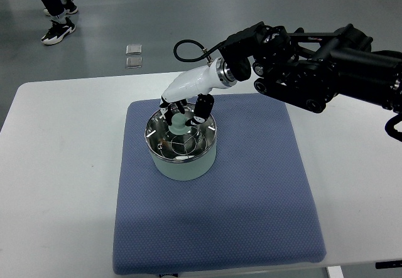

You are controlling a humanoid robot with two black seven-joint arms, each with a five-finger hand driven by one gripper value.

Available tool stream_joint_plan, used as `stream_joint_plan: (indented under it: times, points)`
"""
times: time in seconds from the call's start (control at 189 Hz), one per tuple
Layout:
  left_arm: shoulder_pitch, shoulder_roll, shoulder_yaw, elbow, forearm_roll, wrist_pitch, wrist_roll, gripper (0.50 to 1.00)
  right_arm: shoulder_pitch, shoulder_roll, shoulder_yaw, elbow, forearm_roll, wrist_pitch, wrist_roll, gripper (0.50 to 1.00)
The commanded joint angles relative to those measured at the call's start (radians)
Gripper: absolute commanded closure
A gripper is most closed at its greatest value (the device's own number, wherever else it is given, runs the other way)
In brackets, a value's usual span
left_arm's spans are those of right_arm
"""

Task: Open lid and place right of pot
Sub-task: 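Close the right hand's fingers around the green lid knob, then lift the glass lid off the pot with the right hand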

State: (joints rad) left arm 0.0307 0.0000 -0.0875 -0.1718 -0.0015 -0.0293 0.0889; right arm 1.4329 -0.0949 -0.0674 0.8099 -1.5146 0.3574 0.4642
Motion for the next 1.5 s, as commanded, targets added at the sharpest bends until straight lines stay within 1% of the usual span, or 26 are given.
stream_joint_plan:
  times: [0.0, 0.576, 0.75, 0.908, 1.035, 1.104, 1.141, 1.199, 1.204, 1.215, 1.495]
  points:
    - [0.000, 0.000, 0.000, 0.000, 0.000, 0.000, 0.000, 0.500, -0.002, -0.009, 0.006, 0.000, 0.005, 0.000, 0.011, 0.985]
    - [0.000, 0.000, 0.000, 0.000, 0.000, 0.002, 0.000, 0.500, 0.001, -0.023, 0.014, 0.000, 0.025, 0.003, 0.018, 0.987]
    - [0.000, 0.000, 0.000, 0.000, -0.002, 0.002, 0.000, 0.500, 0.021, -0.066, 0.023, 0.000, 0.083, 0.014, 0.019, 0.987]
    - [0.000, 0.000, 0.000, -0.002, 0.000, 0.002, 0.000, 0.500, 0.043, -0.112, 0.037, 0.000, 0.096, 0.017, 0.045, 0.987]
    - [0.000, 0.000, 0.000, -0.002, 0.000, 0.002, 0.000, 0.500, 0.040, -0.154, 0.037, 0.000, 0.096, 0.017, 0.054, 0.987]
    - [0.000, 0.000, 0.000, -0.002, -0.002, 0.002, 0.000, 0.500, 0.038, -0.158, 0.037, 0.000, 0.096, 0.017, 0.057, 0.987]
    - [0.000, 0.000, 0.000, -0.002, -0.002, 0.002, 0.000, 0.500, 0.032, -0.183, 0.037, -0.001, 0.096, 0.015, 0.064, 0.987]
    - [0.000, 0.000, 0.000, -0.002, -0.002, 0.002, 0.000, 0.500, 0.032, -0.183, 0.037, -0.001, 0.096, 0.015, 0.064, 0.987]
    - [0.000, 0.000, 0.000, -0.002, 0.000, 0.002, 0.000, 0.500, 0.027, -0.202, 0.037, -0.001, 0.096, 0.015, 0.070, 0.987]
    - [0.000, 0.000, -0.002, -0.002, -0.002, 0.002, 0.000, 0.500, 0.026, -0.209, 0.037, -0.001, 0.096, 0.015, 0.071, 0.987]
    - [0.000, 0.000, 0.000, -0.002, -0.002, 0.002, 0.000, 0.500, -0.051, -0.319, 0.037, -0.005, 0.094, 0.006, 0.110, 0.987]
